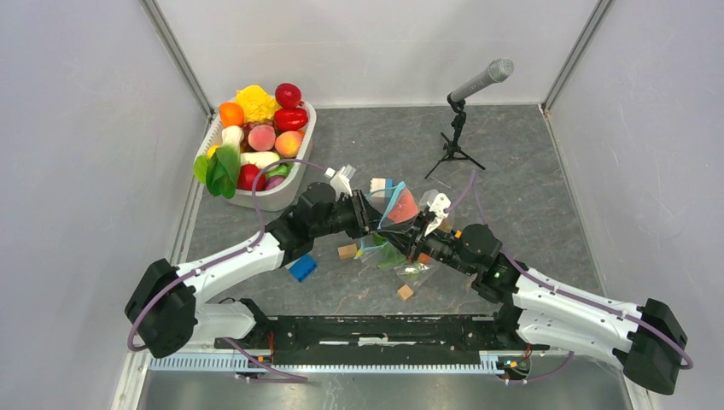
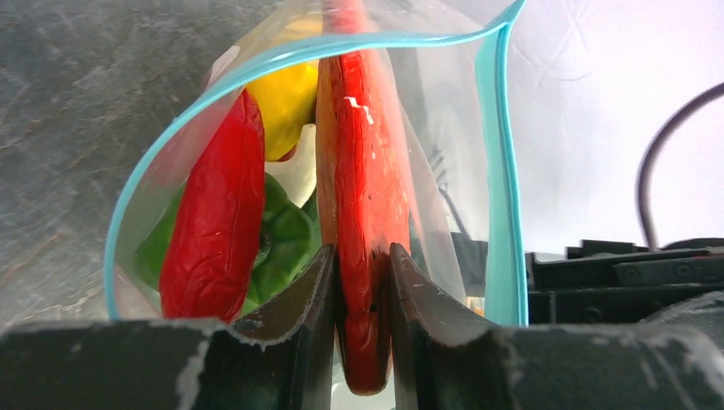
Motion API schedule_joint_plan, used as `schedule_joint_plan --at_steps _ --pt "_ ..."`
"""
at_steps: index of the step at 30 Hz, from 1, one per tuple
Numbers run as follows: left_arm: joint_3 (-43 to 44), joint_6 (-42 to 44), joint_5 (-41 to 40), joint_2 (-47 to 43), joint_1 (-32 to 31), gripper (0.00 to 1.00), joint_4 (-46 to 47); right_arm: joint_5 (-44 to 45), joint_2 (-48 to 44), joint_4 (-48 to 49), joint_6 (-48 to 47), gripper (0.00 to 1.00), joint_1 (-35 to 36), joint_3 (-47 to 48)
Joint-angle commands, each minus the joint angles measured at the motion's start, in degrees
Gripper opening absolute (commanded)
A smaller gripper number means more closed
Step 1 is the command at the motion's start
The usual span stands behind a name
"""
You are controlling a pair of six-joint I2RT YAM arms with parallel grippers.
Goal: Place the food in the zip-top bag and seal the zipper
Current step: Place the fake fruit in the zipper food storage bag.
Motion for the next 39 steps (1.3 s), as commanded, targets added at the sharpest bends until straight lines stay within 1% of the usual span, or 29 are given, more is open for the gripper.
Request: schedule_joint_plan --at_steps 1,3,5,7,10,12,13,16,21,23,26,29,30,31,32,33,34,35,36,37,39 --pt "1.53 -6.38 3.96 0.18 -0.16 0.26 11.03 1.96 -3.52 7.92 -0.66 0.03 0.74 -1.83" --pt "1.58 -6.48 5.1 0.22 -0.36 0.26 11.89 4.59 -5.17 9.22 -0.35 0.03 0.68 -3.39" --pt "1.86 -4.91 5.37 -0.06 -0.83 0.26 9.79 8.32 -6.54 9.61 -0.01 0.03 0.75 -4.44" --pt "2.1 -1.05 5.42 -0.73 -1.61 0.26 5.46 12.01 -8.0 9.59 0.63 0.03 0.74 -5.32" --pt "3.71 6.22 5.71 -1.23 -2.27 0.25 -4.28 16.64 -9.28 7.86 1.44 0.03 0.73 -5.36" --pt "4.76 10.18 6.74 -1.02 -2.46 0.25 -10.02 17.93 -8.79 5.55 1.46 0.03 0.72 -4.05" --pt "4.87 10.81 7.54 -0.95 -2.55 0.25 -11.18 18.05 -8.48 4.98 1.53 0.02 0.65 -3.54" --pt "5.42 11.11 10.49 0.1 -3.11 0.25 -9.74 16.43 -7.31 6.28 1.9 0.02 0.71 -3.25" --pt "10.04 11.53 10.81 4.53 -4.57 0.24 -10.05 11.4 -5.06 7.24 0.76 0.02 0.75 -2.11" --pt "11.18 10.74 8.51 5.59 -4.66 0.24 -9.75 7.21 -5.07 9.41 0.34 0.02 0.74 -2.7" --pt "9.5 6.63 5.03 6.01 -4.66 0.26 -3.21 1.9 -5.77 12.88 -0.3 0.01 0.72 -4.11" --pt "8.35 3.85 3.37 6.92 -4.66 0.35 0.96 1.03 -7.5 14.57 -0.86 0.01 0.72 -5.48" --pt "7.95 3.32 3.48 7.23 -4.65 0.36 1.93 1.34 -8.01 14.43 -1.02 0.01 0.71 -5.68" --pt "7.76 3.2 3.82 7.48 -4.66 0.39 2.49 1.97 -8.57 13.98 -1.26 0.01 0.72 -5.71" --pt "7.66 3.2 3.75 7.46 -4.62 0.44 2.53 2.68 -9.07 13.26 -1.58 0.01 0.72 -5.62" --pt "7.59 3.24 3.82 7.22 -4.66 0.52 2.66 3.2 -9.23 12.78 -1.8 0.01 0.68 -5.62" --pt "7.7 3.69 4.12 6.89 -4.66 0.59 2.76 3.92 -9.4 12.19 -1.98 0.01 0.72 -5.58" --pt "7.82 4.64 4.18 6.08 -4.66 0.62 2.44 5.33 -9.5 11.24 -1.75 0.01 0.75 -5.57" --pt "8.06 5.43 3.8 5.27 -4.66 0.69 1.23 7.44 -9.49 10.24 -1.6 0.01 0.75 -5.53" --pt "8.33 6.77 3.11 3.91 -4.66 0.73 -0.19 9.26 -9.42 9.26 -1.48 0.01 0.73 -5.47" --pt "8.91 9.34 0.78 0.94 -4.65 0.8 -3.98 13.12 -9.38 7.25 -1.14 0.0 0.69 -5.27"
